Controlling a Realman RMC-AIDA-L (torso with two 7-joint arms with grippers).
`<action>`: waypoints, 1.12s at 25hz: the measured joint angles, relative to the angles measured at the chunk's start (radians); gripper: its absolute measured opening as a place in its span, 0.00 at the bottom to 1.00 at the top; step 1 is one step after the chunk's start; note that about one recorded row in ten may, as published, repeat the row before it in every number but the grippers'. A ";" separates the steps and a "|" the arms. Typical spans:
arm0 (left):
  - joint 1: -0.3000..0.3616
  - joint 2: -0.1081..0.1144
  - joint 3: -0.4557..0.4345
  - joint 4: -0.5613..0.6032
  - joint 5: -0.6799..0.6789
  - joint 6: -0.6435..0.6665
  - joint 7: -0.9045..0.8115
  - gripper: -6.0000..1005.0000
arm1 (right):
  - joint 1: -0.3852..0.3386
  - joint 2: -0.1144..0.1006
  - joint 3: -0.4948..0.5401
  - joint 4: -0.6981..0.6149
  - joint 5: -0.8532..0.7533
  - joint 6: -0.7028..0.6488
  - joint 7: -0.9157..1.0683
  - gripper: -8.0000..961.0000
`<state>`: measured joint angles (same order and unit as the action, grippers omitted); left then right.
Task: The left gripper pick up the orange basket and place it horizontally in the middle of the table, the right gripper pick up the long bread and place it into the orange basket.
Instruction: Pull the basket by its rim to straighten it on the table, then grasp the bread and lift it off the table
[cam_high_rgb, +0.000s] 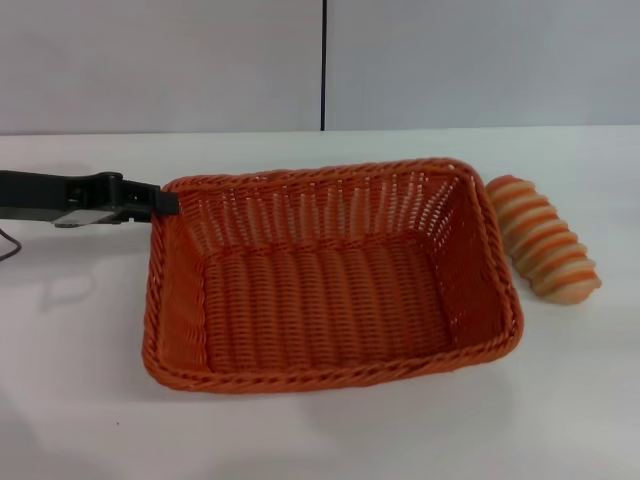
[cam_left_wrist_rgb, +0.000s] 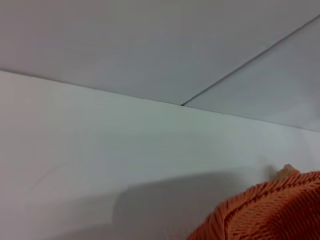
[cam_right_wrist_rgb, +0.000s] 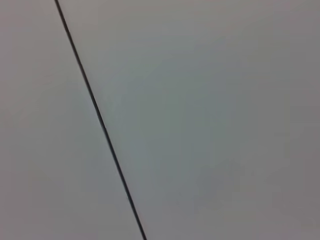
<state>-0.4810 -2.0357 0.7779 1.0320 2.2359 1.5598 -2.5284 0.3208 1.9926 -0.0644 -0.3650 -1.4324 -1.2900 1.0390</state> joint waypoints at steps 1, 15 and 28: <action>-0.002 0.003 -0.004 -0.001 0.000 0.003 0.007 0.34 | 0.000 0.000 0.000 0.000 0.000 0.000 0.000 0.70; -0.003 0.023 -0.210 0.017 -0.143 0.010 0.271 0.64 | 0.002 -0.080 -0.255 -0.222 -0.234 -0.099 0.489 0.68; 0.044 -0.021 -0.295 -0.296 -0.688 0.057 1.077 0.65 | 0.325 -0.178 -0.332 -0.470 -1.067 -0.433 0.995 0.67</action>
<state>-0.4365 -2.0566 0.4827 0.7355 1.5477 1.6167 -1.4512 0.6462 1.8141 -0.3967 -0.8350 -2.4989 -1.7226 2.0336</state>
